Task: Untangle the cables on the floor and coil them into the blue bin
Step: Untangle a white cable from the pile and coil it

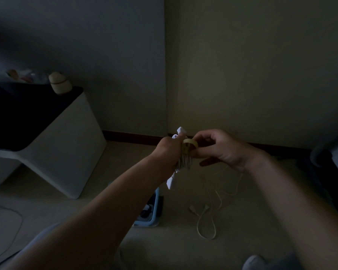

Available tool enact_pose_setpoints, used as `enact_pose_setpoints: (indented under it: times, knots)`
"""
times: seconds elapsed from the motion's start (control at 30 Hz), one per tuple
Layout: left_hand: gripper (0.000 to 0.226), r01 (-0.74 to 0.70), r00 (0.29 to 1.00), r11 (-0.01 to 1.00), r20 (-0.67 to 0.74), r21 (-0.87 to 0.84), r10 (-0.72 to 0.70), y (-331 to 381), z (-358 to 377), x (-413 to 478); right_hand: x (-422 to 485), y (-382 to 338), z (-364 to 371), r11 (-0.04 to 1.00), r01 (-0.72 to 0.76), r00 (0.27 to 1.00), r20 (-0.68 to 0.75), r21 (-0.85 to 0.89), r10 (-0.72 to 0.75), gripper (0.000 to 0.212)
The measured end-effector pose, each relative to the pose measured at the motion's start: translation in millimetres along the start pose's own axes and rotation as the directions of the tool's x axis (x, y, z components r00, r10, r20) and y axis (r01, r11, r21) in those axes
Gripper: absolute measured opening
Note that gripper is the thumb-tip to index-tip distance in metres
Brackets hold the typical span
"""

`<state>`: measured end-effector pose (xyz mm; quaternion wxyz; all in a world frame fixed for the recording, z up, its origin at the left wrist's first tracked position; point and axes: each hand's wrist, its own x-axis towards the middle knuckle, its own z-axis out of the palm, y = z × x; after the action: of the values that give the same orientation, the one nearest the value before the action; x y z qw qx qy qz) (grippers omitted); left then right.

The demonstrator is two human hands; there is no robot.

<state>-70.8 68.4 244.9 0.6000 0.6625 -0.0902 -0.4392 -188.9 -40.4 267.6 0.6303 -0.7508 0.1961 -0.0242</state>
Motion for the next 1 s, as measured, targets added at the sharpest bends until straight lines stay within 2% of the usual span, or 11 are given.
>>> enact_pose_setpoints:
  times: [0.23,0.33,0.4,0.47,0.57,0.67,0.83,0.93,1.0]
  knots:
    - [0.03,-0.114,0.992,0.981,0.076,0.155,0.103,-2.2,2.5,-2.0,-1.3,-3.4,7.5,0.998,0.051,0.999,-0.008,-0.044,-0.052,0.015]
    - [0.03,-0.124,0.991,0.978,0.078,0.167,0.112,-2.9,2.2,-1.1,-2.8,-10.9,12.7,0.997,0.075,0.996,-0.042,-0.033,-0.076,0.004]
    - [0.038,-0.123,0.992,0.974,0.061,0.188,0.113,-3.6,2.4,-1.1,-2.2,-12.0,14.9,0.996,0.08,0.994,-0.072,-0.026,-0.082,0.025]
    - [0.043,-0.123,0.992,0.973,0.051,0.195,0.115,-3.9,2.6,-2.0,-1.0,-10.1,17.0,0.994,0.089,0.99,-0.105,-0.061,-0.095,0.026]
    - [0.042,-0.082,0.997,0.993,0.007,0.089,0.082,-2.5,2.3,-1.7,-0.2,-6.1,15.5,0.994,0.092,0.99,-0.098,-0.06,-0.098,0.013]
    - [0.034,-0.018,0.999,0.997,-0.044,-0.07,0.015,-3.6,3.3,3.5,-0.6,-3.7,10.0,0.994,0.098,0.99,-0.102,-0.043,-0.102,0.016]
    - [0.047,-0.004,1.0,0.995,0.0,-0.1,0.004,-2.7,0.8,0.4,-2.1,-2.9,8.2,0.987,0.062,0.998,0.035,-0.151,-0.057,0.022]
    - [0.047,0.02,1.0,0.993,0.01,-0.116,-0.019,-2.9,-1.3,-0.4,0.0,-5.3,11.2,0.995,0.044,0.998,0.041,-0.093,-0.041,0.037]
    - [0.044,0.028,1.0,0.99,0.007,-0.137,-0.027,-1.6,-1.2,-2.4,1.7,-4.8,12.7,0.993,0.072,0.997,0.047,-0.097,-0.068,0.036]
